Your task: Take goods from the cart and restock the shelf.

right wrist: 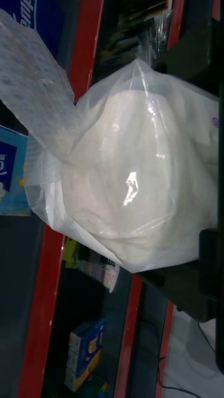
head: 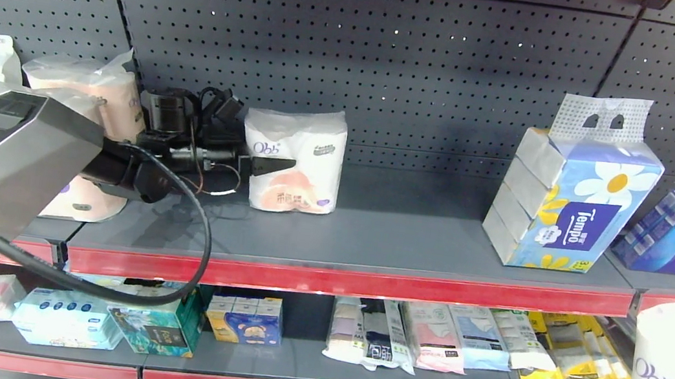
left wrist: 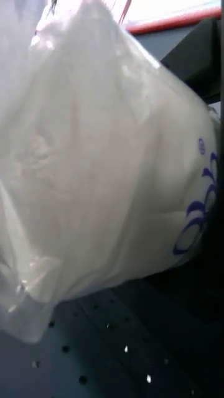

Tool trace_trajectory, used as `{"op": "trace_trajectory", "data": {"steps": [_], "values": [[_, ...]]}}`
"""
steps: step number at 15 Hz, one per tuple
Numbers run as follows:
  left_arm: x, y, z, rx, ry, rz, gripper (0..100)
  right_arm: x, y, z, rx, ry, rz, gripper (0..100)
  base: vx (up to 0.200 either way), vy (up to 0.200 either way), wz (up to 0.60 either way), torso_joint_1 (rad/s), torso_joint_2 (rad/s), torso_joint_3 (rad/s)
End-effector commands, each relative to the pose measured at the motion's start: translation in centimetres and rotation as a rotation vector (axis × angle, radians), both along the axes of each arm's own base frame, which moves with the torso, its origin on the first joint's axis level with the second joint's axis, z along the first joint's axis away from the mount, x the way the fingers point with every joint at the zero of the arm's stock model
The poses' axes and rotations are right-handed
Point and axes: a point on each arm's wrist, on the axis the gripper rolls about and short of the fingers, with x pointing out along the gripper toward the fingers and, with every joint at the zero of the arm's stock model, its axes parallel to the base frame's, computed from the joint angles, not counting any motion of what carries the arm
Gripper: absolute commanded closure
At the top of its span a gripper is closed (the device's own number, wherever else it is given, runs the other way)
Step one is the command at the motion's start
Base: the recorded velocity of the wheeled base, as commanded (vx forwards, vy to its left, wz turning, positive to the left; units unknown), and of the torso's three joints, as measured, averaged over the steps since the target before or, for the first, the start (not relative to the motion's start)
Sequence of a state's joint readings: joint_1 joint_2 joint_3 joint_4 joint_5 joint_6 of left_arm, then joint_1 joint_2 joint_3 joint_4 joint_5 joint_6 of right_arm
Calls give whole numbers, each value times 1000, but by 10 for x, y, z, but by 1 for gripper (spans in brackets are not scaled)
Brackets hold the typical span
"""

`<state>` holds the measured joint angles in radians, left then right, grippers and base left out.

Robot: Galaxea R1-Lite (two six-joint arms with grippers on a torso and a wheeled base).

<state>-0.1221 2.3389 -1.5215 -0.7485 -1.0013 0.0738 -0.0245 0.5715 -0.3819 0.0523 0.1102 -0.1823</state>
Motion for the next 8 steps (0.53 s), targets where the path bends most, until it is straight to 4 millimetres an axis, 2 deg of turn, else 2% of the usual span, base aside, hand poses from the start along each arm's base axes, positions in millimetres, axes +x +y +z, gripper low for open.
{"op": "trace_trajectory", "data": {"steps": [1,3,8], "values": [[-9,6,9,-3,-21,-4,100,1,0,0,0,5,0,100,0,0,0,0,0,0],[-18,11,5,-10,-41,-15,100,1,0,0,0,8,0,100,0,0,0,0,0,0],[-34,12,19,-19,-35,-37,100,3,0,0,0,16,0,100,0,0,0,0,0,0]]}}
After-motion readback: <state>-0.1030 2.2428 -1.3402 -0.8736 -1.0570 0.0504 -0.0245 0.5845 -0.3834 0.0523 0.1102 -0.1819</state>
